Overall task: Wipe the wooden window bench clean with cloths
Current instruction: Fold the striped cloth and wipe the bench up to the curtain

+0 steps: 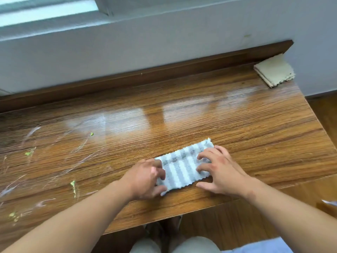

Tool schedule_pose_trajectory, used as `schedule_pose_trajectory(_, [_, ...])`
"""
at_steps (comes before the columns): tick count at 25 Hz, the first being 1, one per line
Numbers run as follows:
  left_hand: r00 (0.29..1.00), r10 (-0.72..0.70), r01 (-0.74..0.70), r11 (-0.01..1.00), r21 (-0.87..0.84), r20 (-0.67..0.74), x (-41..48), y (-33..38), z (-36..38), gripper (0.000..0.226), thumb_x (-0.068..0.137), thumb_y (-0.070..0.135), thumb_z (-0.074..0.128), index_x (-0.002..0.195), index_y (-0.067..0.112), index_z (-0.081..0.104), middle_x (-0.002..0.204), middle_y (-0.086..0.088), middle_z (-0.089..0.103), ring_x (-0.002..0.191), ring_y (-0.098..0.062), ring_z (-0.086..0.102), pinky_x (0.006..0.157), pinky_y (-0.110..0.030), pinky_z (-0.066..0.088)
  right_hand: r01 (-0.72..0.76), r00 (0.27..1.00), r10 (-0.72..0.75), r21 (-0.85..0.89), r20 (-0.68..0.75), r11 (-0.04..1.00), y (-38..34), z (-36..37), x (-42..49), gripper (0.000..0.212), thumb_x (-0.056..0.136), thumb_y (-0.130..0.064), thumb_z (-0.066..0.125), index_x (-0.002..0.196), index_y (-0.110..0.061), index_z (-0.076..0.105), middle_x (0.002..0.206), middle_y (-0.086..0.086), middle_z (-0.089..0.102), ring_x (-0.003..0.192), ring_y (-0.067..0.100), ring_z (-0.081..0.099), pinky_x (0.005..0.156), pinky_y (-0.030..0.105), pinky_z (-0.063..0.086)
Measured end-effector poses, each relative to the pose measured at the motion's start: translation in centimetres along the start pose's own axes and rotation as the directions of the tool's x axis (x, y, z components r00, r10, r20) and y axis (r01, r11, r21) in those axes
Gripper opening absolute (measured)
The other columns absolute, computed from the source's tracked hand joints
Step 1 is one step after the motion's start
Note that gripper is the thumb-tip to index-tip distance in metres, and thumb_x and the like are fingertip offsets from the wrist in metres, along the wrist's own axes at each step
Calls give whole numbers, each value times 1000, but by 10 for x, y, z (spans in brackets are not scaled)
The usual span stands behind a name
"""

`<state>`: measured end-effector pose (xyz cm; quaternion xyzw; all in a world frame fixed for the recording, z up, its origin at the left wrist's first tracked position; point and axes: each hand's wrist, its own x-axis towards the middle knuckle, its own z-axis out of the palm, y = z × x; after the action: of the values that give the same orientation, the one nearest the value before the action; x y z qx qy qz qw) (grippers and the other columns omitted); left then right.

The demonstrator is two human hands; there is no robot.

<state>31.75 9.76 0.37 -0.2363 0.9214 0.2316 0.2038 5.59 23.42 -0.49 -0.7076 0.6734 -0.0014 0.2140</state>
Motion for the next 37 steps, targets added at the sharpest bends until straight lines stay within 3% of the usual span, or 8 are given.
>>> schedule_pose_trajectory(3, [981, -26, 22, 999, -23, -194, 4, 24, 39, 63, 98, 54, 42, 142, 11, 56, 149, -7, 53, 139, -29, 49, 115, -45, 39, -113, 983, 123, 79, -138, 990, -14, 31, -6, 51, 93, -48, 53, 131, -19, 68, 149, 8, 54, 141, 28, 48, 120, 47, 26])
schedule_pose_trajectory(6, [990, -28, 33, 999, 38, -139, 19, 53, 67, 73, 101, 61, 33, 156, 11, 35, 164, -7, 28, 153, -28, 24, 118, -51, 20, -223, 974, 223, 0, -34, 975, -42, 66, 4, 68, 99, -51, 35, 157, -15, 39, 168, 13, 24, 156, 31, 20, 120, 56, 15])
schedule_pose_trajectory(13, [977, -132, 156, 978, 136, -168, 77, -96, -1, 87, 89, 78, -1, 161, 29, -9, 169, 3, -14, 154, -20, -19, 125, -51, -5, -236, 971, 237, 38, -23, 971, -48, 33, 174, 69, 105, -59, 18, 163, -29, -2, 170, 1, -18, 155, 23, -22, 121, 55, -18])
schedule_pose_trajectory(16, [954, -228, 256, 957, 135, -197, 99, -174, -43, 98, 79, 86, -9, 159, 31, -12, 169, 3, -15, 151, -14, -22, 124, -49, -10, -215, 976, 215, 7, -18, 977, -66, 11, 275, 69, 106, -56, 22, 163, -28, -4, 170, 1, -19, 155, 24, -23, 120, 58, -17])
schedule_pose_trajectory(22, [943, -263, 297, 941, 163, -202, 105, -226, -63, 84, 95, 75, 20, 160, 31, -11, 170, 3, -15, 155, -17, -18, 121, -46, -13, -204, 979, 202, -74, -25, 976, -81, 5, 333, 70, 104, -59, 19, 163, -30, -6, 171, 0, -18, 154, 23, -24, 120, 61, -14])
schedule_pose_trajectory(30, [979, -164, 183, 968, 172, -117, 56, -164, -15, 109, 70, 93, -10, 158, 30, -19, 167, 1, -24, 151, -19, -28, 122, -55, -13, -172, 985, 171, -36, -15, 985, -100, 36, 226, 76, 99, -68, 6, 163, -30, -6, 170, -3, -19, 155, 20, -23, 122, 56, -16])
schedule_pose_trajectory(34, [998, 5, 7, 977, 215, -57, -16, -100, 43, 99, 85, 85, 3, 159, 24, -19, 166, -4, -27, 150, -25, -31, 121, -58, -14, -237, 971, 237, -15, 20, 971, -146, 81, 106, 90, 89, -79, -6, 164, -28, -5, 170, -1, -19, 154, 20, -26, 122, 54, -17])
schedule_pose_trajectory(37, [994, 83, -66, 972, 225, -67, -77, -70, 89, 98, 91, 82, 15, 162, 16, -4, 169, -8, -12, 154, -30, -20, 122, -59, -7, -281, 960, 281, -17, 12, 960, -196, 116, 38, 88, 96, -75, 5, 164, -21, 18, 172, 6, 0, 158, 27, -8, 123, 57, -4])
